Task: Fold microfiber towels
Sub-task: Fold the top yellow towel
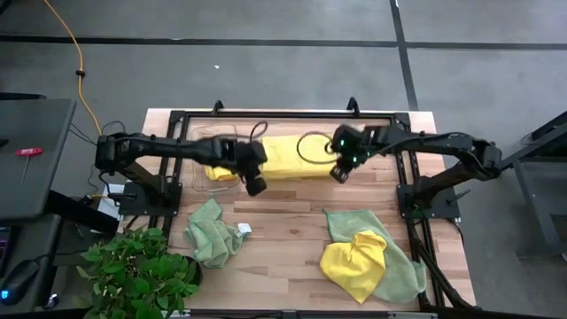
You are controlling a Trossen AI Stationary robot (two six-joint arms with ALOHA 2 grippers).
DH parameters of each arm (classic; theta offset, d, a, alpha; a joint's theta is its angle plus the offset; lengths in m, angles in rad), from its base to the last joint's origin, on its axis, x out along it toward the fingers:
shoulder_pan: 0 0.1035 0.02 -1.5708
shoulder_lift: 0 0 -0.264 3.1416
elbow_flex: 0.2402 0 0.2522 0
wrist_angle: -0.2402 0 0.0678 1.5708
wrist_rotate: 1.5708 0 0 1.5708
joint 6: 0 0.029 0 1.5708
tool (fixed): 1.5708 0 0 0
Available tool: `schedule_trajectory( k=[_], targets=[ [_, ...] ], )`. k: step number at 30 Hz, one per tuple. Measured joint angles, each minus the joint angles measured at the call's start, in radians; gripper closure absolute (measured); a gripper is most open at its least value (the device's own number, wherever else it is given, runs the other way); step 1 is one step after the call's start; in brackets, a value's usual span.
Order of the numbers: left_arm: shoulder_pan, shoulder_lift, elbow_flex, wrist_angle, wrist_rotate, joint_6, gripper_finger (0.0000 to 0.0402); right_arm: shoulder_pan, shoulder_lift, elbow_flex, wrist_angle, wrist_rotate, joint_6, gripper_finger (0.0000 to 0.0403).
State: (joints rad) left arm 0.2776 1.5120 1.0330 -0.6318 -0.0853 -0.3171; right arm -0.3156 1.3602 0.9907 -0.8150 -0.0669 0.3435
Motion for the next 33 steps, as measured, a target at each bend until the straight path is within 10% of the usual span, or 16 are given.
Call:
schedule_trajectory(
  k=[10, 33],
  targets=[
    [-0.081, 0.0, -0.052, 0.052, 0.103, -0.167, 0.0401, 0.096, 0.0, -0.075, 0.035, -0.076, 0.156, 0.0403],
    [0.204, 0.135, -0.052, 0.228, -0.013, -0.037, 0.0401, -0.13, 0.148, -0.075, 0.202, 0.192, 0.267, 0.0403]
  ],
)
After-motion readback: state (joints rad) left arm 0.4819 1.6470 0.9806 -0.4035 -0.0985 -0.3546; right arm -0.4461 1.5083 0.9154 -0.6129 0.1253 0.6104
